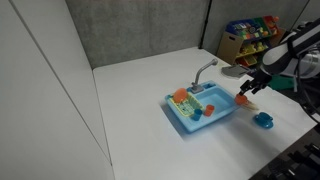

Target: Put the orange mug on the right corner of the sink

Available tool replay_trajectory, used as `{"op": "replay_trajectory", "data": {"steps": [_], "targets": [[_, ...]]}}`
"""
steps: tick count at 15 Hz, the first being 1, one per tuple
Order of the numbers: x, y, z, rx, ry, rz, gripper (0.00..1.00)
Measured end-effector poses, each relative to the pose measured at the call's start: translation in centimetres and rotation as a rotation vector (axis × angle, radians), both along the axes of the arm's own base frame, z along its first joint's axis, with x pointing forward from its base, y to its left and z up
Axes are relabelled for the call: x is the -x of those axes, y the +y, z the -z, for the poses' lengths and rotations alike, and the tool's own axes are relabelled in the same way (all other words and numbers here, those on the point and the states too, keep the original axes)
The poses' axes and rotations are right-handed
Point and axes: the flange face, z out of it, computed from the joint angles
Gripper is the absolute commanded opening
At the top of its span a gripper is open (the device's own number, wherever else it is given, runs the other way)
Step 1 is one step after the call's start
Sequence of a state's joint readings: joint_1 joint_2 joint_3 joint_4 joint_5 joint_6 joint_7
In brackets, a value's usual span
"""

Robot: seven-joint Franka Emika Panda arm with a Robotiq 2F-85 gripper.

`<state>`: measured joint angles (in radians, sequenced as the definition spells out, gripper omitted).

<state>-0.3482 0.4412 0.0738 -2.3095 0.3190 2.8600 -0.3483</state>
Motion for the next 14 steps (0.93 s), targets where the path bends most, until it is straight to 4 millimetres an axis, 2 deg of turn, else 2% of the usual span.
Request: {"op": "replay_trajectory", "data": {"steps": [6, 14], "targets": [[0.6, -0.6, -3.9, 0.023, -0.048, 0.010, 1.00], [1.7, 0.4, -9.7, 0.017, 0.029, -0.010, 1.00]]}}
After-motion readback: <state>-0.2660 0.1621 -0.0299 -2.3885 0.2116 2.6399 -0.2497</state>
